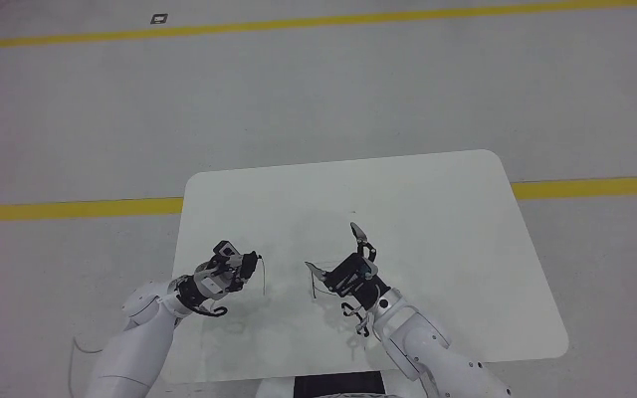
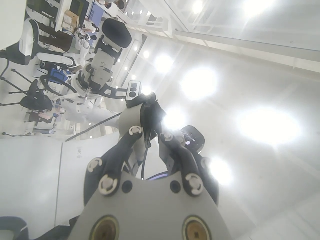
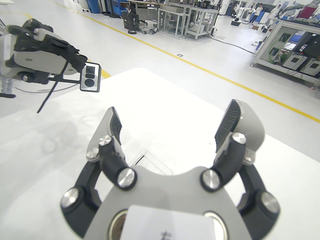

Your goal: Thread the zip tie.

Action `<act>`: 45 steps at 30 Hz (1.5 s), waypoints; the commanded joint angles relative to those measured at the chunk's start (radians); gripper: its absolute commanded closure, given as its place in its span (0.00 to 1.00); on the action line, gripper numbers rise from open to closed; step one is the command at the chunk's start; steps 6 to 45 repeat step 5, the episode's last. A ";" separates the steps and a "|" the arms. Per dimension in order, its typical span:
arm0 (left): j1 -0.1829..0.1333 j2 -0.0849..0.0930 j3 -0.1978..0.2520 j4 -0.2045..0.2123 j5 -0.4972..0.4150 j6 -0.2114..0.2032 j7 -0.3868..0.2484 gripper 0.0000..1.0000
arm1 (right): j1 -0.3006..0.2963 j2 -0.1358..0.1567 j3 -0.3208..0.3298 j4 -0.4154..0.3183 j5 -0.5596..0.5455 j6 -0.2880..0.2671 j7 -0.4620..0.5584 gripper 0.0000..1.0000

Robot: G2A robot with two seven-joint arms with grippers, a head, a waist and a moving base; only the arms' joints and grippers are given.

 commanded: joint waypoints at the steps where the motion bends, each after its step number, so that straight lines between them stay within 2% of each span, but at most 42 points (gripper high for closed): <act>1: 0.000 0.000 0.000 0.000 0.000 0.000 0.000 1.00 | 0.000 0.000 0.000 0.000 0.000 0.000 0.000 0.00; 45: 0.000 0.000 0.000 0.000 0.000 0.000 0.000 1.00 | 0.000 0.000 0.000 0.000 0.000 0.000 0.000 0.00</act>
